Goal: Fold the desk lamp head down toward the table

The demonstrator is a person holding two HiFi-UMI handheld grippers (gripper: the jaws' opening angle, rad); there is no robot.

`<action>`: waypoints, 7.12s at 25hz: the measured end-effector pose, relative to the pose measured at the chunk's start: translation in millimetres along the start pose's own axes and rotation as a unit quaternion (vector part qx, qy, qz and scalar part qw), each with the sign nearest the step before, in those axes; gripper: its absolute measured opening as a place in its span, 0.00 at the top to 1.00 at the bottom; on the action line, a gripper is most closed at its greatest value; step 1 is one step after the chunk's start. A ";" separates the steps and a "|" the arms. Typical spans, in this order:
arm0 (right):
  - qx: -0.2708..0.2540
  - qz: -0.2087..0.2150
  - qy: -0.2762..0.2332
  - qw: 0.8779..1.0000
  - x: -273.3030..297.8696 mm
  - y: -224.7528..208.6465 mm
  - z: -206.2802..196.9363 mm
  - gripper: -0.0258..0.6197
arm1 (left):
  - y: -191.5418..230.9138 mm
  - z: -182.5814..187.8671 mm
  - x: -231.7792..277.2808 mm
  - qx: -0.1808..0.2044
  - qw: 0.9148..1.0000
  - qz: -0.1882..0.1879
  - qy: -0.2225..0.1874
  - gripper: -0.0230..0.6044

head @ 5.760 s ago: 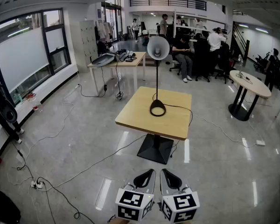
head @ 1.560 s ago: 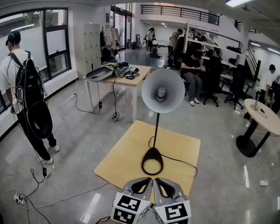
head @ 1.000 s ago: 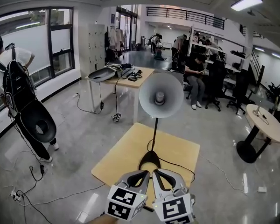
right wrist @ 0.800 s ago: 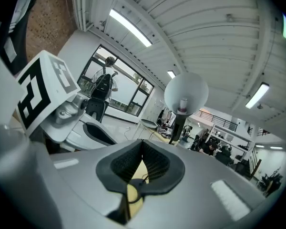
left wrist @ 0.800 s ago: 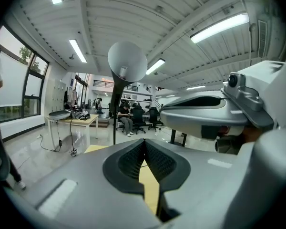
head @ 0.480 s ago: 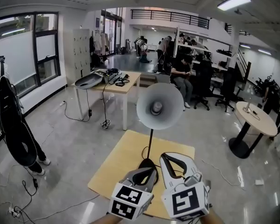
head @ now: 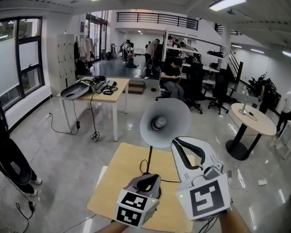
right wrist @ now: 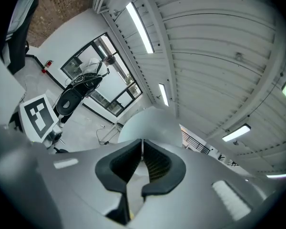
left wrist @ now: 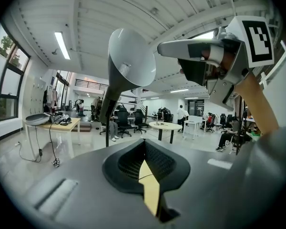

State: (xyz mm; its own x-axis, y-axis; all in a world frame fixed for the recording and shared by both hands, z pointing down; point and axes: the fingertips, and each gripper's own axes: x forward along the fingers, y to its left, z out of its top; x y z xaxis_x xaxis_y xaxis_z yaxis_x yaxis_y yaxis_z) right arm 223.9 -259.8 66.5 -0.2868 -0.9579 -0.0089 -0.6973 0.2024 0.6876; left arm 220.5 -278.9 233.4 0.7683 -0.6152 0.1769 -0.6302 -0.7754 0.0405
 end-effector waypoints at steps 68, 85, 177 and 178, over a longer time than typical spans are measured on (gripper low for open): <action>-0.272 -0.170 0.164 0.933 357.0 95.2 147.4 0.73 | 417.8 -10.5 -24.0 -0.010 0.987 -0.158 -0.002 0.95; -0.242 -0.232 0.158 0.929 331.0 95.9 135.1 0.72 | 413.3 -12.0 -20.0 -0.021 0.990 -0.140 -0.010 0.95; -0.173 -0.221 0.223 0.933 266.1 263.5 -244.4 0.87 | 331.9 -228.3 101.1 -0.037 0.991 -0.115 0.060 0.95; -0.173 -0.219 0.224 0.934 270.5 266.8 -249.4 0.87 | 334.5 -230.5 103.0 -0.038 0.991 -0.114 0.060 0.95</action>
State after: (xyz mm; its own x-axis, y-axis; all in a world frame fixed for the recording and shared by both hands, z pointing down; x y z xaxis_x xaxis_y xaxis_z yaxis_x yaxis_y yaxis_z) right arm 124.1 -515.7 428.6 0.3339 -0.9379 -0.0936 -0.4076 -0.2332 0.8829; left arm 63.0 -568.8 491.8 0.8760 -0.3995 0.2702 -0.4512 -0.8767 0.1666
